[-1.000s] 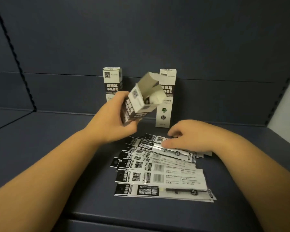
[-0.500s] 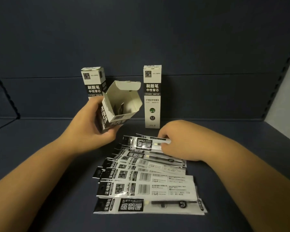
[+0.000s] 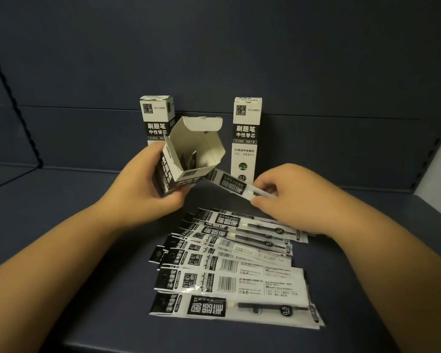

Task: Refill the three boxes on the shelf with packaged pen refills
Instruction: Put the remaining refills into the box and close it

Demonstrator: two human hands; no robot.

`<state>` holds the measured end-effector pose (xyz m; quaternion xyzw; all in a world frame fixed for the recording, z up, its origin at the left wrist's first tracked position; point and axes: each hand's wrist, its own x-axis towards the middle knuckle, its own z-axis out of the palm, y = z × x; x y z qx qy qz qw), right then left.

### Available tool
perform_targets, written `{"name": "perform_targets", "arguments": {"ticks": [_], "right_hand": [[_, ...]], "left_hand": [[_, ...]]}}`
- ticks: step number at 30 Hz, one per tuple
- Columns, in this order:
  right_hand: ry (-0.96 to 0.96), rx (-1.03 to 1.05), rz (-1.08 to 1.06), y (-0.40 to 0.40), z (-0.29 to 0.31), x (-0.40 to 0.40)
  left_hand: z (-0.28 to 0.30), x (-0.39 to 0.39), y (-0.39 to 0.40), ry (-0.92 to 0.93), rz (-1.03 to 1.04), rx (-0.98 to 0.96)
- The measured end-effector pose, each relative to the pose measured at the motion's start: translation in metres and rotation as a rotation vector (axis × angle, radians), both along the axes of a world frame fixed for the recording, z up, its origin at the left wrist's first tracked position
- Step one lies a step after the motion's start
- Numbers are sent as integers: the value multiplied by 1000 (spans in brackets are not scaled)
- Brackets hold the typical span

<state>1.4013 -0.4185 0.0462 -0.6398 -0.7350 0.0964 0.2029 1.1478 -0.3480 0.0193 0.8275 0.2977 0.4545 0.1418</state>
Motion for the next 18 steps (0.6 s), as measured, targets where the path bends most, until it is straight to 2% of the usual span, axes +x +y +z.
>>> {"name": "perform_targets", "arguments": {"ticks": [3,6,8,12,18], "right_hand": [[205,90,-65,-2,7,4],[643,134,-146,-3,15,9],[852,48,-132,-4,18,11],[1033,-141,-19,-5,15,6],[1178,-234,83,-8,13,-2]], "left_hand": [[-1,-1,3,-12,14,1],[-1,0,3,-14,15,-3],[-1,1,3,-16,12,-2],[-2,-2,7,7,44,12],[-4,-3,9,-11,31,15]]}}
